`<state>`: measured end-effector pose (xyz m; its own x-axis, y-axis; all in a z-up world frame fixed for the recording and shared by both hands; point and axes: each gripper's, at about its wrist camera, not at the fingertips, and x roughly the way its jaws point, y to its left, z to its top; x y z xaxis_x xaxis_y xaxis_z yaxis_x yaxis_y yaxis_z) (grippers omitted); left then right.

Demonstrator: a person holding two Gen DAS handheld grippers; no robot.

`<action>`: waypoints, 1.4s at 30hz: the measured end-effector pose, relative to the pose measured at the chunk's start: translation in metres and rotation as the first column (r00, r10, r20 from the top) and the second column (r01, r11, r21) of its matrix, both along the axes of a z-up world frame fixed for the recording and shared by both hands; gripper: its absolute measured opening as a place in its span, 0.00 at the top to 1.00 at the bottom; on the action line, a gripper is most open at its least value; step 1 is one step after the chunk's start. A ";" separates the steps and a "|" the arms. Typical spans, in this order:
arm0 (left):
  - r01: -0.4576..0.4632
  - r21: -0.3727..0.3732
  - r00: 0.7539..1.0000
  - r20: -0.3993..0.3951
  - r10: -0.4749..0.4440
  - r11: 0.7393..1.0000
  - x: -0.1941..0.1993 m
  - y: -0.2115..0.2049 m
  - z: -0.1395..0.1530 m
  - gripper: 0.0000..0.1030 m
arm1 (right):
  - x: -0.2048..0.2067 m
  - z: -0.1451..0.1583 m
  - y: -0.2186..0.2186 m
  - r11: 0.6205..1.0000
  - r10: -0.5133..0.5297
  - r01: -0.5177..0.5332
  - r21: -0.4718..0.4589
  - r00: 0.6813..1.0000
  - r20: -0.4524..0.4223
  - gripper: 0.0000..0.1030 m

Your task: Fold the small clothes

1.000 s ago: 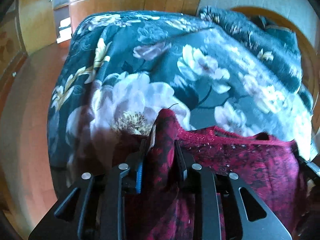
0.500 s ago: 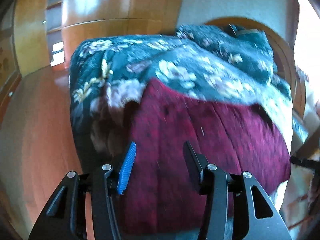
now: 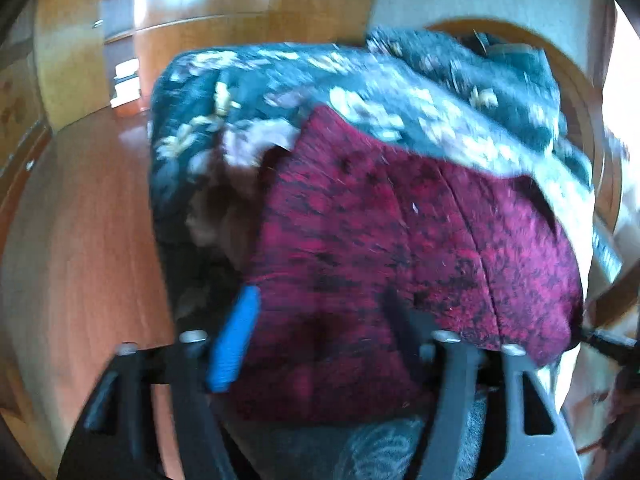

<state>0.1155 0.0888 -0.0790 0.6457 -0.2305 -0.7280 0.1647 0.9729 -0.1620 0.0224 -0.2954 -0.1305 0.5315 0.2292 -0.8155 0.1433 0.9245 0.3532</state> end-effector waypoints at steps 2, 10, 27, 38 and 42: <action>-0.032 -0.080 0.999 0.006 0.033 0.996 -0.008 0.028 0.004 0.30 | -0.006 0.004 -0.001 1.000 -0.014 0.014 -0.010 1.000 0.011 0.67; -0.039 -0.375 0.997 -0.070 0.014 0.926 -0.030 0.107 -0.023 0.30 | -0.027 0.040 0.008 0.999 -0.031 0.034 -0.026 0.994 0.103 0.30; 0.037 -0.374 0.980 -0.169 -0.108 0.927 -0.025 0.073 -0.059 0.89 | 0.029 -0.001 0.058 0.996 0.057 -0.059 -0.069 0.998 -0.025 0.13; 0.025 -0.299 0.997 -0.067 -0.047 0.954 -0.025 0.071 -0.013 0.77 | 0.027 0.001 0.062 0.993 0.087 -0.087 -0.080 0.996 -0.004 0.11; 0.042 -0.261 0.999 -0.003 -0.045 0.964 -0.006 0.060 0.013 0.77 | 0.025 0.002 0.061 0.994 0.086 -0.085 -0.072 0.996 0.002 0.11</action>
<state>0.1097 0.1486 -0.0662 0.6249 -0.4406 -0.6445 0.2034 0.8889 -0.4105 0.0472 -0.2348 -0.1285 0.5169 0.2151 -0.8286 0.0607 0.9563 0.2861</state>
